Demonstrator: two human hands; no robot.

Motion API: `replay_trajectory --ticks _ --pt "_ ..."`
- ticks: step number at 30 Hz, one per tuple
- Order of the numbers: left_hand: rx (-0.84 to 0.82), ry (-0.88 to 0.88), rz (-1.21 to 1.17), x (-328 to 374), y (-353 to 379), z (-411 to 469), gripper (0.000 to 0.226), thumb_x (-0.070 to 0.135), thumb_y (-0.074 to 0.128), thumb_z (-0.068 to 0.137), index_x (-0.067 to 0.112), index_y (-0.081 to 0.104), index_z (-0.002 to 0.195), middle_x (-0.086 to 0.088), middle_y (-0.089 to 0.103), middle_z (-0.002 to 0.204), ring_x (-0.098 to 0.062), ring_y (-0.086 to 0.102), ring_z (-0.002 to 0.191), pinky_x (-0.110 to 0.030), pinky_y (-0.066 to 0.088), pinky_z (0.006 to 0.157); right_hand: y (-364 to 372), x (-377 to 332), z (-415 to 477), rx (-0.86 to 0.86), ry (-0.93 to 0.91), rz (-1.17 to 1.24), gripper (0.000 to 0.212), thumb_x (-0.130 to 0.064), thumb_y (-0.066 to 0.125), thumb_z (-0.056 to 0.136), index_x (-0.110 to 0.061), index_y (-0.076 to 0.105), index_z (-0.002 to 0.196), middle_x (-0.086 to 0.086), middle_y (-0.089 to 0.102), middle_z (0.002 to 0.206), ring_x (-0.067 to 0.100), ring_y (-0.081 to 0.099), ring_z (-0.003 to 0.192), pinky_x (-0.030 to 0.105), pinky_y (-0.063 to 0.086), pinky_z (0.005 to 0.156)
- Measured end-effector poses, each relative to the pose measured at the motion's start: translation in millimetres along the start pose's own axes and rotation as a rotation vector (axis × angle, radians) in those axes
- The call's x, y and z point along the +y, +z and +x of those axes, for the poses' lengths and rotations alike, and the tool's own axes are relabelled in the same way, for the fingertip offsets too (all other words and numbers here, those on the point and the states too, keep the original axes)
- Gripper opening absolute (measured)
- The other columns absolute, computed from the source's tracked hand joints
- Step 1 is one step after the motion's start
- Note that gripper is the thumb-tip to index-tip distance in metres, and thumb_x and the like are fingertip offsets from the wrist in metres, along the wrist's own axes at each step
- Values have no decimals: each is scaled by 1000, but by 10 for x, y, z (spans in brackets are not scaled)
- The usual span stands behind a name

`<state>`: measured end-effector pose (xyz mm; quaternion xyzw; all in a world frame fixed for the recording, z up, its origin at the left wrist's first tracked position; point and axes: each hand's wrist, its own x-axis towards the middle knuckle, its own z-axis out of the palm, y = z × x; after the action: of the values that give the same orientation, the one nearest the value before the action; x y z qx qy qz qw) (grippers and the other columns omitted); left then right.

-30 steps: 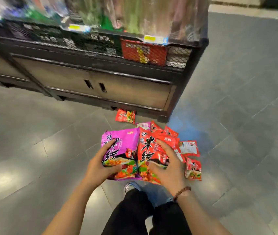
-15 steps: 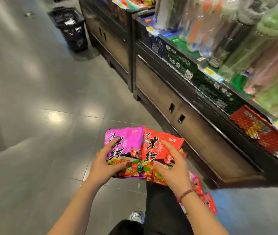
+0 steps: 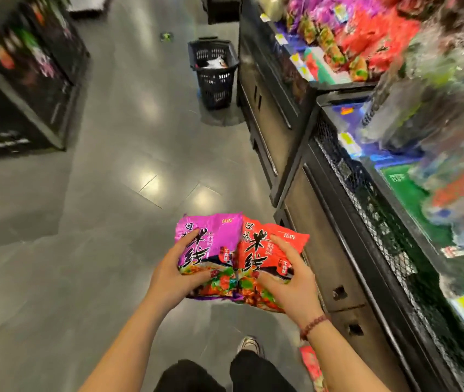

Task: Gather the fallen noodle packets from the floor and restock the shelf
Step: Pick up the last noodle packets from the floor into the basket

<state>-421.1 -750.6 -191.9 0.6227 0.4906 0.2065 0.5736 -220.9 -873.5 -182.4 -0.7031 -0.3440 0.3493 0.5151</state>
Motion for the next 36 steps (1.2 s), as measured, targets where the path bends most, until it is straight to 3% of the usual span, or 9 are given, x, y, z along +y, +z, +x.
replay_trajectory --ticks 5,10,13,19,24,27,30,36 --pt "107 -11 -7 208 -141 578 79 14 85 71 61 48 122 21 60 114 -4 69 92 -30 60 77 83 -241 800 -106 24 53 66 7 75 73 -35 56 120 -14 62 115 -6 63 97 11 51 73" --pt "94 -30 -8 356 -410 1406 75 18 83 75 56 44 127 17 56 117 -12 67 98 -31 60 77 357 -382 1661 -147 52 90 64 4 75 75 -39 54 118 -18 59 111 -12 61 93 10 50 66" --pt "93 -17 -46 441 -626 2034 74 16 82 76 56 43 124 15 55 117 -12 66 98 -25 59 71 577 -500 2279 -160 33 73 63 4 74 76 -39 52 118 -18 57 111 -15 59 92 8 49 64" --pt "61 3 -120 791 -1190 3285 74 8 82 75 50 46 123 9 59 118 -10 69 94 -22 57 69 1058 -872 3541 -138 1 3 65 -2 77 75 -43 52 118 -17 58 113 -8 61 96 11 51 66" --pt "58 -3 -120 1128 -1692 4148 75 4 81 75 43 47 129 12 59 114 2 69 86 -17 55 64 1435 -1200 4401 -148 14 19 65 -4 76 77 -45 50 119 -14 55 119 3 62 101 13 52 66" --pt "80 -14 -124 1222 -1872 4595 76 7 82 74 47 46 128 13 58 114 -5 69 88 -19 56 65 1616 -1343 4887 -161 26 26 64 -1 76 77 -44 51 117 -14 55 118 -3 62 98 12 52 65" --pt "102 -30 -132 1268 -1995 5089 74 9 81 76 49 44 126 14 54 116 -10 65 97 -20 58 69 1776 -1410 5465 -187 33 11 64 -3 76 77 -44 50 119 -15 53 119 2 60 101 12 52 65" --pt "155 -6 -48 1457 -2276 6484 75 17 83 74 62 41 118 5 47 124 -15 59 108 -36 59 85 2111 -1499 6869 -180 4 8 63 -7 77 77 -41 50 123 -19 52 118 -2 59 101 8 50 66"
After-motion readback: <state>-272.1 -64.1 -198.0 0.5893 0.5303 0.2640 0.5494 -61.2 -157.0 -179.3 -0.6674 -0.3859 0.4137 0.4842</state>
